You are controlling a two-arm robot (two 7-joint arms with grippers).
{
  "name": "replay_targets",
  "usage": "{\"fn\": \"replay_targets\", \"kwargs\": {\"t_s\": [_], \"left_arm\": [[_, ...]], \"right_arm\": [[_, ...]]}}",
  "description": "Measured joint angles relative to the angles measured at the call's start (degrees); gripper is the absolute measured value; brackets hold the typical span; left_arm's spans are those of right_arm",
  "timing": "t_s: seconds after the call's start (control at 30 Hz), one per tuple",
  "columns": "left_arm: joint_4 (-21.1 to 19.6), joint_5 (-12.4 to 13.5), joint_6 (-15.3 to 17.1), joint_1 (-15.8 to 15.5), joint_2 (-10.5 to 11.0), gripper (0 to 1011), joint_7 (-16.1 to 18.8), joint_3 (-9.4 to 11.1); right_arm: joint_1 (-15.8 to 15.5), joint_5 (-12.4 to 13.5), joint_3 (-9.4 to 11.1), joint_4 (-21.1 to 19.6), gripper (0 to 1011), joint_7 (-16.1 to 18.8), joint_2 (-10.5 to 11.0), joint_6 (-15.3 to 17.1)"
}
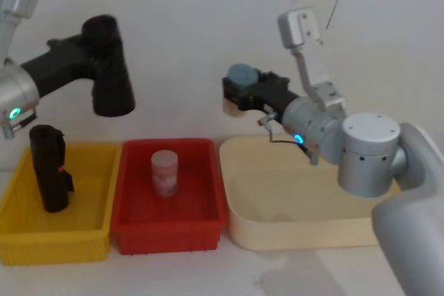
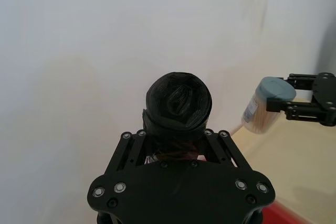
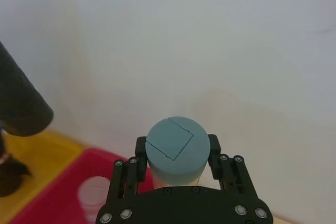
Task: Pick up the garbage bag with the one hand and transfer it to the other hand.
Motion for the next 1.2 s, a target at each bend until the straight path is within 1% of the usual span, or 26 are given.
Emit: {"fn": "replay_targets", "kwargs": {"t_s": [0.03, 0.07, 0.13, 0.17, 0.2, 0.23, 0.27, 0.3, 0.33, 0.37, 0.43, 0.47, 0.53, 0.57, 0.6, 0.63, 0.67, 0.7, 0.77, 0.8, 0.87, 0.9, 0.97, 1.2], "left_arm": [[0.0, 0.0, 0.0, 0.0, 0.0, 394, 0.0, 0.0], [2.01, 0.01, -0.7, -1.59, -0.65, 394, -1.28, 0.78], [3.89, 0.01, -1.5, -2.95, -1.22, 394, -2.71, 1.41], [6.04, 0.0, -2.21, -4.44, -1.91, 394, -4.0, 2.07], [6.73, -0.02, -2.56, -4.92, -2.15, 394, -4.7, 2.3], [8.98, -0.1, -3.4, -6.38, -2.91, 394, -6.26, 2.98], [8.98, -0.1, -3.4, -6.38, -2.91, 394, -6.26, 2.98], [11.39, -0.21, -4.11, -7.88, -3.66, 394, -7.67, 3.6], [12.07, -0.28, -4.47, -8.51, -4.0, 394, -8.36, 3.84], [13.56, -0.36, -4.82, -9.14, -4.37, 394, -9.03, 4.09], [17.94, -0.75, -6.34, -11.81, -6.03, 394, -12.06, 5.03], [19.69, -0.9, -6.91, -12.48, -6.45, 394, -13.18, 5.38], [22.44, -1.12, -7.74, -13.87, -7.34, 394, -14.7, 5.81], [25.78, -1.36, -8.71, -15.49, -8.4, 394, -16.54, 6.23], [27.6, -1.49, -9.26, -16.35, -8.99, 394, -17.42, 6.42], [30.31, -1.73, -9.93, -17.6, -9.79, 394, -18.4, 6.79], [34.05, -2.16, -11.13, -19.37, -10.96, 394, -20.12, 7.32], [34.05, -2.16, -11.13, -19.37, -10.96, 394, -20.12, 7.32], [40.19, -2.94, -13.3, -22.23, -12.86, 394, -23.33, 8.19], [41.91, -3.1, -13.73, -23.04, -13.4, 394, -23.94, 8.43], [44.37, -3.44, -14.64, -24.18, -14.09, 394, -25.24, 8.75], [46.54, -3.68, -15.32, -25.18, -14.76, 394, -26.22, 9.06], [49.65, -4.04, -16.29, -26.64, -15.69, 394, -27.66, 9.5], [55.79, -4.74, -18.2, -29.52, -17.59, 394, -30.43, 10.38]], "right_arm": [[-0.08, -0.07, 0.2, -0.18, 663, -0.17, 0.19, 0.1], [-0.3, -0.38, 0.67, -0.53, 663, -0.76, 0.68, 0.54], [-0.52, -0.69, 1.22, -0.94, 663, -1.42, 1.11, 0.94], [-0.77, -0.94, 1.71, -1.27, 663, -1.98, 1.53, 1.28], [-0.9, -1.06, 1.94, -1.41, 663, -2.27, 1.74, 1.45], [-1.25, -1.28, 2.48, -1.75, 663, -2.78, 2.24, 1.85], [-1.25, -1.28, 2.48, -1.75, 663, -2.78, 2.24, 1.85], [-1.6, -1.52, 3.02, -2.0, 663, -3.4, 2.69, 2.35], [-2.05, -1.71, 3.64, -2.28, 663, -3.9, 3.19, 2.84], [-2.05, -1.71, 3.64, -2.28, 663, -3.9, 3.19, 2.84], [-2.64, -2.01, 4.36, -2.57, 663, -4.68, 3.8, 3.66], [-3.1, -2.15, 4.9, -2.73, 663, -5.04, 4.25, 4.19], [-3.48, -2.28, 5.34, -2.81, 663, -5.35, 4.62, 4.73], [-3.87, -2.39, 5.73, -2.86, 663, -5.62, 4.94, 5.26], [-4.06, -2.46, 5.91, -2.87, 663, -5.78, 5.1, 5.56], [-4.23, -2.51, 6.08, -2.87, 663, -5.9, 5.23, 5.78], [-4.48, -2.55, 6.3, -2.87, 663, -6.0, 5.41, 6.01], [-4.63, -2.59, 6.44, -2.87, 663, -6.08, 5.53, 6.25], [-5.12, -2.71, 6.9, -2.77, 663, -6.33, 5.9, 6.94], [-5.39, -2.75, 7.16, -2.66, 663, -6.42, 6.07, 7.32], [-5.62, -2.8, 7.4, -2.59, 663, -6.49, 6.21, 7.59], [-5.74, -2.83, 7.56, -2.54, 663, -6.55, 6.28, 7.74], [-5.98, -2.9, 7.87, -2.48, 663, -6.71, 6.39, 7.97], [-6.39, -3.01, 8.73, -2.42, 663, -7.02, 6.41, 8.02]]}}
